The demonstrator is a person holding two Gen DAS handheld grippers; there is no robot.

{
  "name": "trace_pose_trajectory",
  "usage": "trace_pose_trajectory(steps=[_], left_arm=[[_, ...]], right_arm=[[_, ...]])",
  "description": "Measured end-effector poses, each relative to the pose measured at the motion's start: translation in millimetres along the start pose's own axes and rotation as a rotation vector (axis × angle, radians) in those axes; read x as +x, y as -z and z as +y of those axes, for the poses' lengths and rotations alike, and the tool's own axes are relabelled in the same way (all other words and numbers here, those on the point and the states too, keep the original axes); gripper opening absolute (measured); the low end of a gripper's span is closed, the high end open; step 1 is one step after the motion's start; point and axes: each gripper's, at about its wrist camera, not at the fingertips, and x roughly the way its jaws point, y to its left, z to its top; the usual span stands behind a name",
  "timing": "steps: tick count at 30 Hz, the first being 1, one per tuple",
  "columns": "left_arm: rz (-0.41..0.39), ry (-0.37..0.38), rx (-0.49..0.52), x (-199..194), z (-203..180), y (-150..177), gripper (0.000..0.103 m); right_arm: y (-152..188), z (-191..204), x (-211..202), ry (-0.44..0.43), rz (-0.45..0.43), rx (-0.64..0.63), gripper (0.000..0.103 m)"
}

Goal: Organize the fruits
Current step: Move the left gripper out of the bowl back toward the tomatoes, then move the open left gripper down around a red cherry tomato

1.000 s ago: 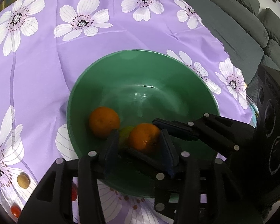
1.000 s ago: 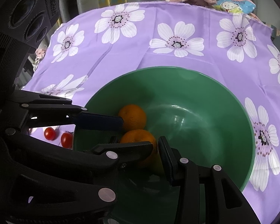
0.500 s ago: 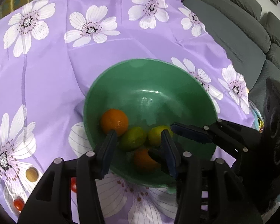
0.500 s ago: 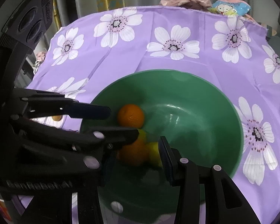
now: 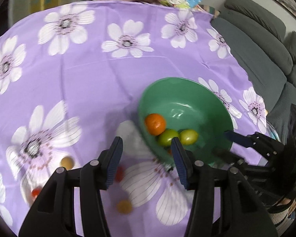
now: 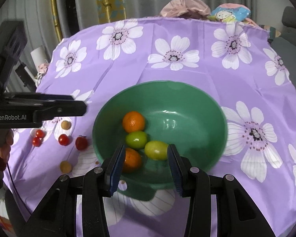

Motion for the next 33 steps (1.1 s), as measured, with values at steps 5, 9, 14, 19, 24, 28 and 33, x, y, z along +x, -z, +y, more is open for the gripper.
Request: trace_pose_trajectory(steps=[5, 9, 14, 19, 24, 28, 33], left_arm=[[-0.013, -0.060, -0.078, -32.1, 35.8, 28.7, 0.051], [-0.017, -0.116, -0.135, -52.0, 57.4, 54.1, 0.051], [0.009, -0.157, -0.175, -65.4, 71.4, 93.4, 0.051], [0.058, -0.159, -0.199, -69.1, 80.1, 128.7, 0.051], [0.078, -0.131, -0.241, -75.3, 90.1, 154.6, 0.051], [0.074, -0.089, -0.239, -78.4, 92.2, 165.1, 0.051], [0.083, -0.067, -0.229, -74.6, 93.3, 172.7, 0.051]], right_arm=[[5.7, 5.8, -17.4, -0.018, -0.024, -0.003, 0.044], [9.9, 13.8, -24.0, -0.043, -0.027, -0.010, 0.044], [15.7, 31.4, -24.9, -0.081, -0.010, -0.038, 0.044], [24.5, 52.4, -22.3, -0.120, 0.020, -0.077, 0.044], [34.1, 75.7, -12.2, -0.154, 0.070, -0.117, 0.044], [42.4, 100.1, 2.2, -0.190, 0.123, -0.155, 0.044], [47.0, 122.2, 19.5, -0.211, 0.167, -0.176, 0.044]])
